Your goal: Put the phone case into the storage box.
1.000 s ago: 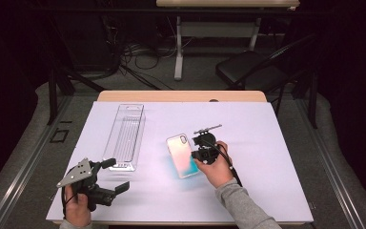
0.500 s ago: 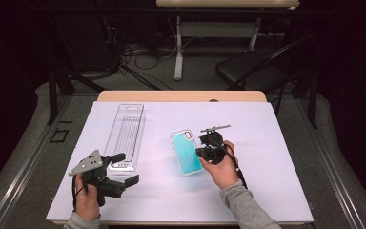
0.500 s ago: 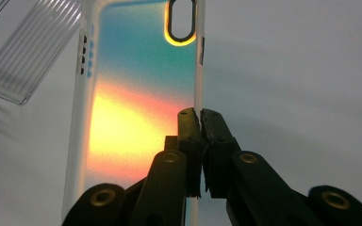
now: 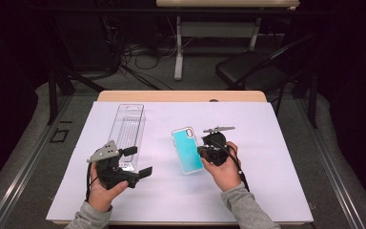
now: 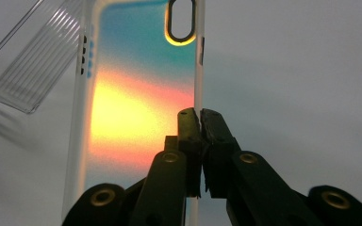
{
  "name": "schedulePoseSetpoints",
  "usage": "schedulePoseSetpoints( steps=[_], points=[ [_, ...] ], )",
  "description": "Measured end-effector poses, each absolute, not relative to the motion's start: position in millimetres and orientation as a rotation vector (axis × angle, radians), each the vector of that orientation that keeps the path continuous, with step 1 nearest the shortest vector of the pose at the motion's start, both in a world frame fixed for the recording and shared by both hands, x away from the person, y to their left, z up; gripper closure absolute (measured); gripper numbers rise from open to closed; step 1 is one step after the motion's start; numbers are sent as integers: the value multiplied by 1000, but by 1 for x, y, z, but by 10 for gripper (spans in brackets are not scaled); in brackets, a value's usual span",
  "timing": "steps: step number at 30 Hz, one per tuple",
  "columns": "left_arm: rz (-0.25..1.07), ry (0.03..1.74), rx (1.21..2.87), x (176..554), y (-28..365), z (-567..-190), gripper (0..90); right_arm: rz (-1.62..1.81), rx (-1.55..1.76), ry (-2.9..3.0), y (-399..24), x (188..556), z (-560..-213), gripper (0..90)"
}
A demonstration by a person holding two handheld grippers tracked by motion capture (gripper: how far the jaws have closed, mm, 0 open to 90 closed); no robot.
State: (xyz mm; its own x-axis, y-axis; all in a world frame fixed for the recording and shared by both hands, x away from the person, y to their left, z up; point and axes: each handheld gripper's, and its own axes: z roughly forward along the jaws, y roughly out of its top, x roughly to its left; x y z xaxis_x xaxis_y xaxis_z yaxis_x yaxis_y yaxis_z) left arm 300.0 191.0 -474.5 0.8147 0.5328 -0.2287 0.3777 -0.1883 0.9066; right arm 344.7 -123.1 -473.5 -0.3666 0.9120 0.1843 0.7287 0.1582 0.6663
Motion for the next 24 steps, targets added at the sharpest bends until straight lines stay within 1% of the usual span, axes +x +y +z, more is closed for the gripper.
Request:
schedulePoseSetpoints(
  steps=[7, 9, 10, 11, 18, 22, 24],
  points=[
    [176, 755, 1819, 310, 178, -473, 12, 1025, 1578, 2155, -123, 341, -473, 875],
    [182, 766, 1815, 312, 175, -472, 44, 1037, 1580, 2145, -123, 340, -474, 875],
    [185, 773, 1817, 314, 173, -472, 44, 1037, 1580, 2145, -123, 340, -474, 875],
    [188, 783, 1815, 315, 171, -472, 78, 1046, 1581, 2138, -124, 338, -475, 875],
    [199, 801, 1782, 324, 163, -468, 88, 1072, 1555, 2102, -125, 334, -477, 875],
    [193, 826, 1751, 328, 158, -466, 140, 1088, 1551, 2078, -125, 332, -476, 875],
    [196, 823, 1751, 330, 155, -465, 145, 1095, 1550, 2070, -125, 332, -476, 875]
  ],
)
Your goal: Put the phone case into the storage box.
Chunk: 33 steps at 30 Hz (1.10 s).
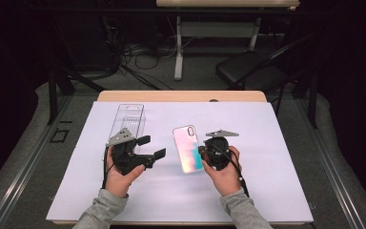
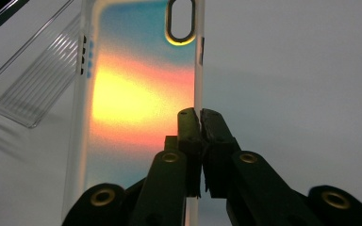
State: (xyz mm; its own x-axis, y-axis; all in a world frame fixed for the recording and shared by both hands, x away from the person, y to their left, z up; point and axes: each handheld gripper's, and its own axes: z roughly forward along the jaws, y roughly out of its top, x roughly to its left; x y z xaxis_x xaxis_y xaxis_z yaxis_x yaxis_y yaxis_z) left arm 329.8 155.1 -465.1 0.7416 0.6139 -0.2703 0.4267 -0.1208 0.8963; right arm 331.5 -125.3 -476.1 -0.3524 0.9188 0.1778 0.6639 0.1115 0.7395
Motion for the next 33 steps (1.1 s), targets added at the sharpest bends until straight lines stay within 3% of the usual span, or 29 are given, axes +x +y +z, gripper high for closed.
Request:
schedulePoseSetpoints(
  steps=[14, 33],
  points=[
    [155, 843, 1755, 334, 151, -473, 172, 1117, 1502, 2016, -124, 324, -481, 875],
    [122, 851, 1734, 330, 154, -481, 274, 1144, 1449, 1990, -120, 314, -487, 875]
  ],
)
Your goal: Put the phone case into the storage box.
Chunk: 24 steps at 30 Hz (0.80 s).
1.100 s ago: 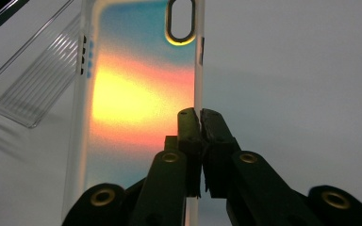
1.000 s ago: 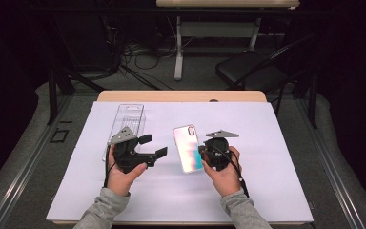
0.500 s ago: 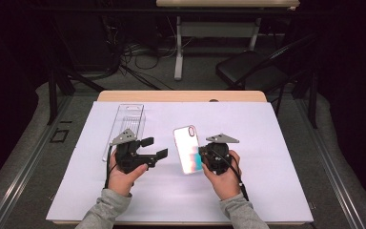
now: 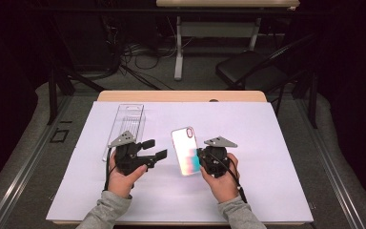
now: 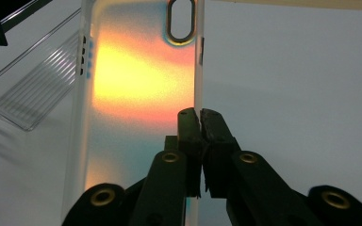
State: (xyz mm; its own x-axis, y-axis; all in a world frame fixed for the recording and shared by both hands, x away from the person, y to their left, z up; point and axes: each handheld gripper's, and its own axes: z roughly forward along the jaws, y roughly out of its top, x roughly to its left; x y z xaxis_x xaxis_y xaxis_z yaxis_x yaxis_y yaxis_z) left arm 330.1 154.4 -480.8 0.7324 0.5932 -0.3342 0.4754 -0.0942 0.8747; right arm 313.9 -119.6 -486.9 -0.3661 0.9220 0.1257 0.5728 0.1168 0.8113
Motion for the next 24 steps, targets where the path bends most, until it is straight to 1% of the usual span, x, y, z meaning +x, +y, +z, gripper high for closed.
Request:
schedulePoseSetpoints(
  steps=[3, 9, 18, 24],
  points=[
    [101, 846, 1746, 330, 153, -481, 276, 1143, 1450, 1996, -119, 313, -488, 875],
    [84, 836, 1772, 328, 148, -483, 310, 1155, 1446, 1987, -119, 313, -487, 875],
    [68, 810, 1769, 325, 144, -485, 346, 1169, 1423, 1979, -119, 310, -486, 875],
    [28, 811, 1768, 325, 142, -485, 368, 1184, 1413, 1970, -119, 308, -484, 875]
  ],
)
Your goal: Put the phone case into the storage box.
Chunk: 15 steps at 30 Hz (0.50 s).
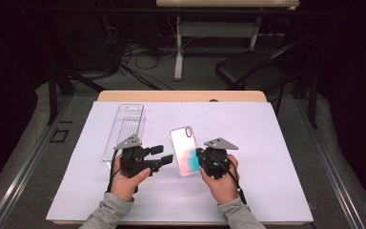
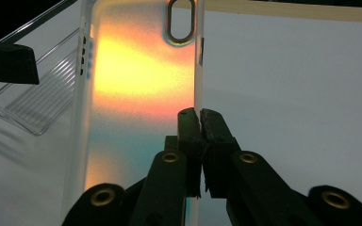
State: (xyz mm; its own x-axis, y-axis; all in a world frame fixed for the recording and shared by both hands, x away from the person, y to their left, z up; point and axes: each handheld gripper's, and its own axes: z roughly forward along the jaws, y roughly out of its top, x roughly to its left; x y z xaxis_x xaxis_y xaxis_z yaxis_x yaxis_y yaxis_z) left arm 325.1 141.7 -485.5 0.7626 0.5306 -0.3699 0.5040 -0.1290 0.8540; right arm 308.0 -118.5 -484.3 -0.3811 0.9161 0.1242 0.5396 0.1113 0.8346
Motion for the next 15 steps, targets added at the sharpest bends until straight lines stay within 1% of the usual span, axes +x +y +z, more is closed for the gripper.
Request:
schedulePoseSetpoints(
  steps=[3, 6, 9, 15],
  points=[
    [13, 817, 1771, 325, 142, -486, 368, 1193, 1414, 1967, -117, 307, -484, 875],
    [-37, 848, 1753, 326, 142, -488, 377, 1197, 1406, 1965, -116, 306, -483, 875],
    [-48, 869, 1748, 325, 143, -489, 378, 1198, 1404, 1966, -116, 305, -482, 875],
    [-77, 897, 1737, 326, 145, -490, 417, 1212, 1389, 1959, -114, 303, -481, 875]
  ],
)
